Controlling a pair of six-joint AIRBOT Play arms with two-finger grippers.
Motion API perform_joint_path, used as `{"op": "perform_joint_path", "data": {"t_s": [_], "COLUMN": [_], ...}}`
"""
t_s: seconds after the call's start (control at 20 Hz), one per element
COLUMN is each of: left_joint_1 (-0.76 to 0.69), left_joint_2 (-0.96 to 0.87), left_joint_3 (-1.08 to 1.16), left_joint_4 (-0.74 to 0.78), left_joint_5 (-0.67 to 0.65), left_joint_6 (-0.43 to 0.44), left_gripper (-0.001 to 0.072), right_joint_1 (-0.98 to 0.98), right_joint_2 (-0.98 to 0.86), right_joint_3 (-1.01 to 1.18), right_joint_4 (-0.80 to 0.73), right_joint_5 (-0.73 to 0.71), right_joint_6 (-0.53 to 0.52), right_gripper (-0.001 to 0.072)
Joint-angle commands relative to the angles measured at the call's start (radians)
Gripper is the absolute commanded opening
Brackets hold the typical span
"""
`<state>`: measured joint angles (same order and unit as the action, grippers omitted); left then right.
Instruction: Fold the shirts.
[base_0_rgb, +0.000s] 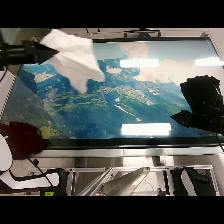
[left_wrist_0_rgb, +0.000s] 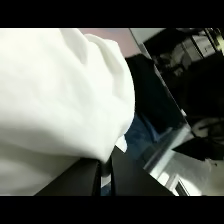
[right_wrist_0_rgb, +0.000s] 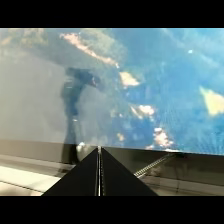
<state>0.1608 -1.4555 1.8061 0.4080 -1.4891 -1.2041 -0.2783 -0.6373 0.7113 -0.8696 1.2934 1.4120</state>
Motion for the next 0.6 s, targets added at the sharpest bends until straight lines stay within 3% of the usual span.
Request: {"op": "perform_joint_path", "data": {"t_s": [0.0, 0.15, 0.2, 0.25, 0.3, 0.5, 0.55], "left_joint_1": [-0.236, -0.383, -0.42, -0.454, -0.481, -0.477, -0.449], "left_joint_2": [0.01, -0.064, -0.096, -0.131, -0.171, -0.274, -0.28], "left_joint_3": [0.01, 0.01, 0.01, 0.01, 0.011, 0.011, 0.011], "left_joint_4": [0.097, 0.21, 0.237, 0.257, 0.266, 0.274, 0.274], "left_joint_5": [0.005, 0.004, 0.006, 0.013, 0.026, 0.006, -0.026], "left_joint_6": [-0.05, -0.065, -0.065, -0.065, -0.066, -0.089, -0.093], "left_gripper": [0.0025, 0.0025, 0.0027, 0.0079, 0.0351, 0.0355, 0.0355], "right_joint_1": [-0.001, -0.001, -0.001, -0.001, -0.001, 0.0, 0.0], "right_joint_2": [0.0, 0.0, 0.0, 0.0, 0.0, 0.0, 0.0], "right_joint_3": [0.0, 0.0, 0.0, 0.0, 0.0, 0.0, 0.0], "right_joint_4": [-0.001, -0.001, -0.001, -0.001, -0.001, -0.001, -0.001], "right_joint_5": [0.002, 0.001, -0.002, -0.006, -0.01, -0.01, -0.001], "right_joint_6": [-0.029, -0.029, -0.029, -0.029, -0.029, -0.029, -0.029], "right_gripper": [0.0019, 0.0026, 0.0064, 0.0272, 0.0404, 0.041, 0.0454]}}
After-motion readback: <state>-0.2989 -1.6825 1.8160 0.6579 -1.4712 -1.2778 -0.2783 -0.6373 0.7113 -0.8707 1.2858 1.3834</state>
